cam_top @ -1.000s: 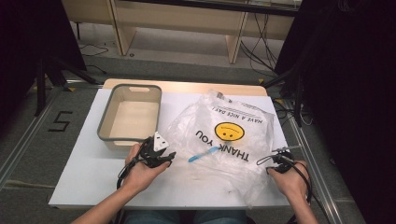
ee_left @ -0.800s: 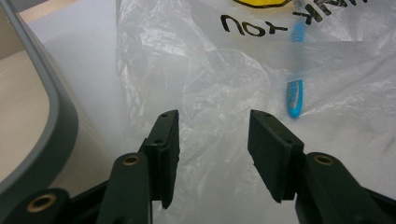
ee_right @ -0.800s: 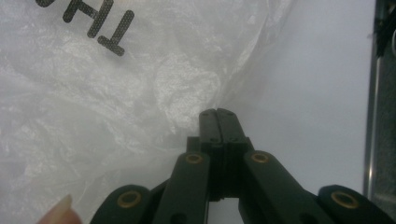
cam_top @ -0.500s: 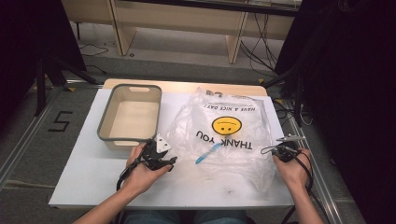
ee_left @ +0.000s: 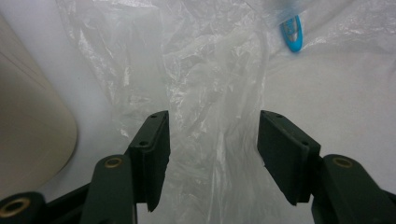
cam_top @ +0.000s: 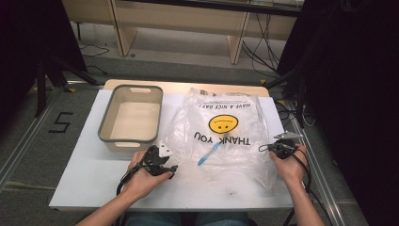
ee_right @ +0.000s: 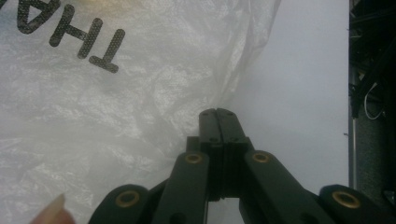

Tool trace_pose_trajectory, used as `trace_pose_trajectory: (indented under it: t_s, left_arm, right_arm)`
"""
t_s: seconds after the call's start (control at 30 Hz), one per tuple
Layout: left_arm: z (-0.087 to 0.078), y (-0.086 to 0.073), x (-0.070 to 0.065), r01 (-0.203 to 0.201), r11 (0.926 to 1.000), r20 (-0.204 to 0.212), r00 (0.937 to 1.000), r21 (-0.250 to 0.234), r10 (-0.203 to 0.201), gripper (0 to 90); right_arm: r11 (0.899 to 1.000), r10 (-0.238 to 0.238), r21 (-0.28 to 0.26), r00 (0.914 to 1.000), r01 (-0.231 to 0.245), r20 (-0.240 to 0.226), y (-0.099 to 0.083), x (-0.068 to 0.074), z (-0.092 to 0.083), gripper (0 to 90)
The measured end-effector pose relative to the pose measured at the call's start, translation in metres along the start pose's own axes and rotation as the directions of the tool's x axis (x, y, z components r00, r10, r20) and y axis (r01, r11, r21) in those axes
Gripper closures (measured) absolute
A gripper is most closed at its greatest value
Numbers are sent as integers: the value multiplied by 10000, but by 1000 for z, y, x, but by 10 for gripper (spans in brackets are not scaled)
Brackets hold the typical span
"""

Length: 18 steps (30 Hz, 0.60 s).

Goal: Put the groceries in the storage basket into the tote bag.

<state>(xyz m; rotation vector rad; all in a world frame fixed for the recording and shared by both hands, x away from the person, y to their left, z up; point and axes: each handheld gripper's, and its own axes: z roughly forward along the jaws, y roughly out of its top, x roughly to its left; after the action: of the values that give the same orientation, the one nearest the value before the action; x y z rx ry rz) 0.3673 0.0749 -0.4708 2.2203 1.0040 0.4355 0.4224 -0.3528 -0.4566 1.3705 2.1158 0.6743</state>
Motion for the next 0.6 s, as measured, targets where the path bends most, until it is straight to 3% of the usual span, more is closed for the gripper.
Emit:
trace_pose_trajectory:
  t_s: [0.27,0.43,0.6]
  left_arm:
    - [-6,0,-1,-21,9995,-91,10000,-316,18,418]
    - [-12,-1,0,170,9982,-204,9996,-570,-182,387]
    - [-18,-3,1,461,9955,-47,9989,-832,-467,377]
  right_arm:
    - [9991,305,-280,9990,-314,-319,0,5,-16,661]
    - [9951,621,-717,9947,-681,-823,-3,13,-32,538]
    - [9920,505,-1111,9946,-606,-911,-6,20,-46,428]
